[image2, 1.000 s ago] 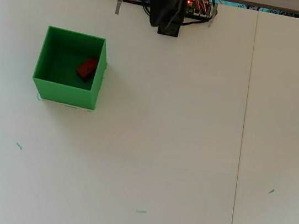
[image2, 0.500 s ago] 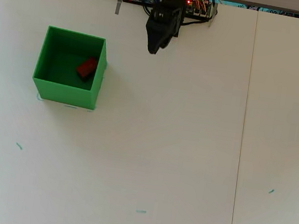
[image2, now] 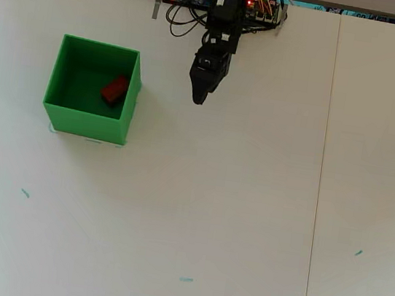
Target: Grasp a red block and put it in the green bin.
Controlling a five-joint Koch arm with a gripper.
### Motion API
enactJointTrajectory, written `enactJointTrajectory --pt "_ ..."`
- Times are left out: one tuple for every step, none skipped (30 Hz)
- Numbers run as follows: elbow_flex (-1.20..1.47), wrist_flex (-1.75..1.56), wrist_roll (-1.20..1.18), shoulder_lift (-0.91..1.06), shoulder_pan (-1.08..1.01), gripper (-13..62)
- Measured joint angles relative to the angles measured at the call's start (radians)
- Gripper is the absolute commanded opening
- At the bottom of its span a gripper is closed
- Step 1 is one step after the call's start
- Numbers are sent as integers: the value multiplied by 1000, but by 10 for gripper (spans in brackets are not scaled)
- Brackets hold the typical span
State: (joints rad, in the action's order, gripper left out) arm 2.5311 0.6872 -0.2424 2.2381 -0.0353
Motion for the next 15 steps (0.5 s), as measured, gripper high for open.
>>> enactJointTrajectory --pt "32 -29 0 0 5 347" --pt "69 -66 2 0 11 347" --pt "109 -106 2 0 18 347" --pt "155 -149 2 0 26 347" --pt "199 -195 3 0 29 347" --pt "252 -250 5 0 29 346" --pt "304 -313 6 0 32 346" --pt "345 -397 15 0 35 346" --pt "396 -485 25 0 38 346" --pt "448 -575 35 0 38 346" --pt "489 -663 43 0 38 346" --pt "518 -723 51 0 41 346" --pt "534 -761 55 0 44 346" --pt "541 -781 60 0 46 346" --pt "548 -795 58 0 48 346"
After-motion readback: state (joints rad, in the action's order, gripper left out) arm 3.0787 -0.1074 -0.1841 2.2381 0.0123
